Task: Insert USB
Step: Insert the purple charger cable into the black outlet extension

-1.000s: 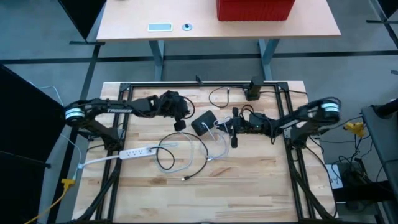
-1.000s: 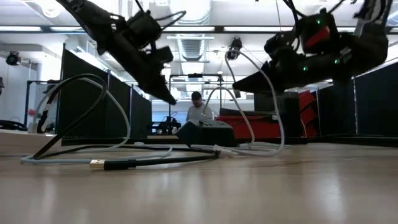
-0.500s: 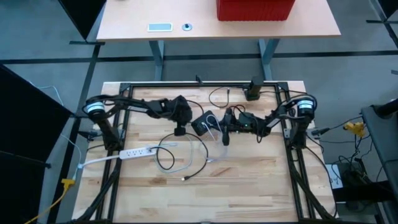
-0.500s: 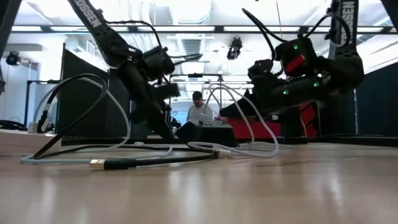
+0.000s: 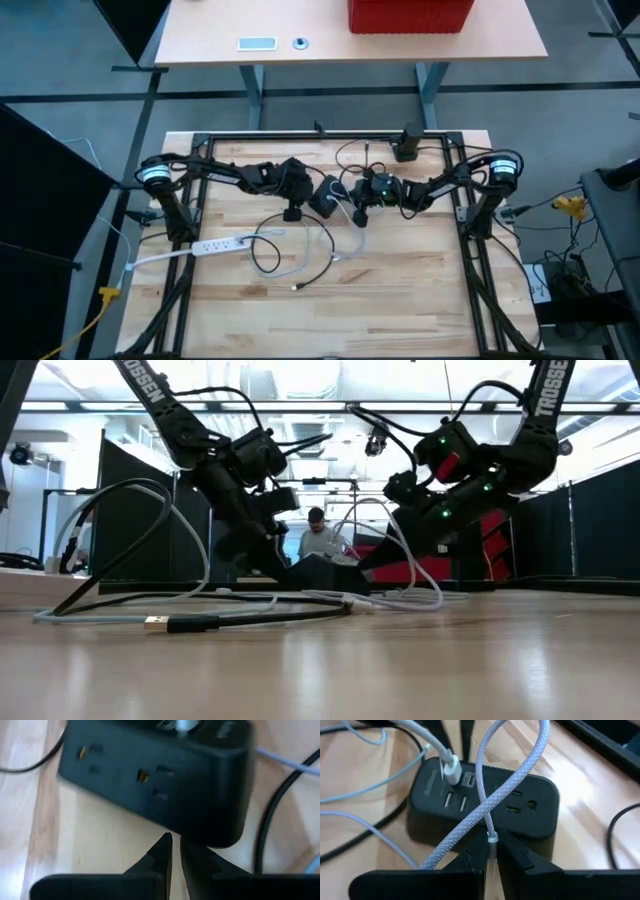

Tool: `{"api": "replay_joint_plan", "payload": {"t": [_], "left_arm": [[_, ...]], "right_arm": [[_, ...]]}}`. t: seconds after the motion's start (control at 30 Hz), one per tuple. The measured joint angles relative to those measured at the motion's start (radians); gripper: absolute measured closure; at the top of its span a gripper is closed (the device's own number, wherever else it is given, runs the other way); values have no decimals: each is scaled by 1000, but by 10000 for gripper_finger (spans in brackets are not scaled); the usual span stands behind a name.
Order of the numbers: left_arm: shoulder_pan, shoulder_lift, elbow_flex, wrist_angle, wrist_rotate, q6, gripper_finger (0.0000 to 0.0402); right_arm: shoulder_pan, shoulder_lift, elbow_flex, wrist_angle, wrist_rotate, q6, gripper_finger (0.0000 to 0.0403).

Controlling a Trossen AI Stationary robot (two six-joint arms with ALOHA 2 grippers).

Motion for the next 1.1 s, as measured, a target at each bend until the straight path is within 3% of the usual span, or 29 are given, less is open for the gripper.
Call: {"api": "replay_joint_plan", "payload": {"t": [0.23,0.37,0.5,0.87,1.1], "left_arm": [[-20,0,6,-10,1,-22,377],[-18,0,5,-17,-2,-26,377],[-18,0,5,-2,-1,-30,377],[-20,0,0,17,17,-97,377],[-25,0,-10,33,27,-127,377]], "right_arm": [[-10,-110,-18,-40,-17,-93,389],[-33,-129,-63,72,-83,-108,389],[-55,-65,-110,294,-138,-73,389],[-23,241,-120,814,-134,37,389],[-25,239,-120,843,-133,31,389]]}}
